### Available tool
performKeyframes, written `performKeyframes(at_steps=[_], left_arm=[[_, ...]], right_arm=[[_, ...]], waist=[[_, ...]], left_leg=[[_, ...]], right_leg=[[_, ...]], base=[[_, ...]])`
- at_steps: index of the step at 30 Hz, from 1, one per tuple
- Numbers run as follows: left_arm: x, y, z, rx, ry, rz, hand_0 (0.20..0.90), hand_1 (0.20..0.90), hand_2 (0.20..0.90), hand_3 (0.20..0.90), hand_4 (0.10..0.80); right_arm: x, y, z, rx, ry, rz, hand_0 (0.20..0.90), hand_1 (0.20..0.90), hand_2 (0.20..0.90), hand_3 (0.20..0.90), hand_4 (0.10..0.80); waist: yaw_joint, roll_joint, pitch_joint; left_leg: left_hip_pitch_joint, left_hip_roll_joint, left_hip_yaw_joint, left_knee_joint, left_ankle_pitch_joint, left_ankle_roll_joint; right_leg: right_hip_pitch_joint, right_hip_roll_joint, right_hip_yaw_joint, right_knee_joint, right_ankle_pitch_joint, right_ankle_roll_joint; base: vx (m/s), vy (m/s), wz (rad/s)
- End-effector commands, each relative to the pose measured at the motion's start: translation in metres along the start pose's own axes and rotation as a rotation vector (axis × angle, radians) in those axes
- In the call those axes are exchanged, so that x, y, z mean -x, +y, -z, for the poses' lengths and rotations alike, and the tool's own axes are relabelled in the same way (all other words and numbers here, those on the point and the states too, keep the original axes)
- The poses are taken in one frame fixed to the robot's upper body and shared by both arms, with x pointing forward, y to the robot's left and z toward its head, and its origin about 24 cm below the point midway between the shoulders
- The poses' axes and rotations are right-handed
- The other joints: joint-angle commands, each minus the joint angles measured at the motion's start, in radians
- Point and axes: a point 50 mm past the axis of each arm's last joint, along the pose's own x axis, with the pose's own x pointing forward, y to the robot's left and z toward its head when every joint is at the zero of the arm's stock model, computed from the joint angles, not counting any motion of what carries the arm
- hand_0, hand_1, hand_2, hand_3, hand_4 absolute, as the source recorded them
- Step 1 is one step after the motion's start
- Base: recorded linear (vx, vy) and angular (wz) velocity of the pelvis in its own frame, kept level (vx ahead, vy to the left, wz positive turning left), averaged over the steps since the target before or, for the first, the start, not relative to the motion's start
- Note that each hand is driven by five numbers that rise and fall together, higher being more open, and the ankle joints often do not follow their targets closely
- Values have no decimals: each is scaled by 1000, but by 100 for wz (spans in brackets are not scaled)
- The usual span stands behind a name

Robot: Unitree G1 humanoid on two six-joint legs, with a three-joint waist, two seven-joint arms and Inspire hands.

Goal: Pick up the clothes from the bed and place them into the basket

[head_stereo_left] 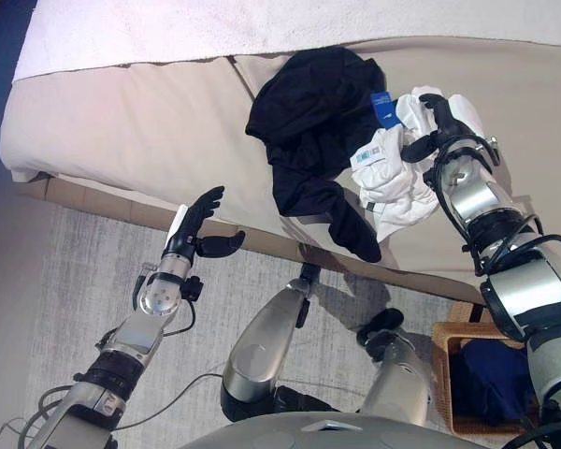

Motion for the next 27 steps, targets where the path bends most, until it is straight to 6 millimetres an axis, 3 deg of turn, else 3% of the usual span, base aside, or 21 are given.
performKeyframes(at_steps=[1, 6, 9, 13, 14, 15, 16, 27], left_arm=[[7, 8, -24, 38, -139, -33, 900, 900, 900, 900, 800], [9, 2, -24, 39, -143, -20, 900, 900, 900, 900, 800], [9, 0, -27, 52, -162, -28, 900, 900, 900, 900, 800], [8, -2, -29, 51, -169, -33, 900, 900, 900, 900, 800], [7, -3, -30, 46, -171, -31, 900, 900, 900, 900, 800], [7, -4, -30, 44, -171, -28, 900, 900, 900, 900, 800], [7, -5, -30, 44, -172, -27, 900, 900, 900, 900, 800], [4, -2, -37, 27, -202, -57, 900, 900, 900, 900, 800]], right_arm=[[-8, -40, -48, 55, -155, 87, 900, 900, 900, 900, 800], [-9, -30, -44, 71, -111, 17, 900, 900, 900, 900, 800], [-11, -22, -27, 75, -12, -54, 900, 900, 900, 900, 800], [-11, -18, -15, 63, 48, -100, 900, 900, 900, 900, 800], [-11, -18, -7, 57, 76, -110, 575, 575, 575, 521, 421], [-11, -18, -4, 53, 84, -106, 382, 382, 382, 296, 196], [-11, -18, -3, 54, 88, -105, 300, 300, 300, 200, 100], [-14, -39, -8, 27, 68, -30, 300, 300, 300, 200, 100]], waist=[[28, 13, -9], [32, 20, -9], [33, 29, -9], [30, 30, -9], [27, 31, -9], [26, 31, -9], [24, 31, -9], [-5, 2, -9]], left_leg=[[-96, 22, 114, 206, -189, 35], [-161, 22, 115, 300, -232, 50], [-215, 22, 116, 376, -266, 66], [-239, 20, 117, 416, -282, 66], [-244, 22, 116, 430, -290, 68], [-242, 22, 113, 431, -291, 67], [-238, 23, 111, 432, -291, 65], [-59, 48, 109, 296, -255, 46]], right_leg=[[-46, -14, -20, 201, -93, -52], [-115, -25, -5, 298, -132, -66], [-180, -30, 11, 381, -167, -79], [-205, -29, 16, 416, -184, -86], [-215, -28, 20, 431, -191, -87], [-217, -27, 23, 437, -191, -88], [-217, -25, 27, 440, -192, -87], [-64, 2, 30, 324, -154, -70]], base=[[-7, 15, 5], [-36, 11, 6], [-94, -4, 3], [-76, -23, 3], [-65, -29, 0], [-79, -32, 0], [-47, -14, 0], [-37, -18, -5]])
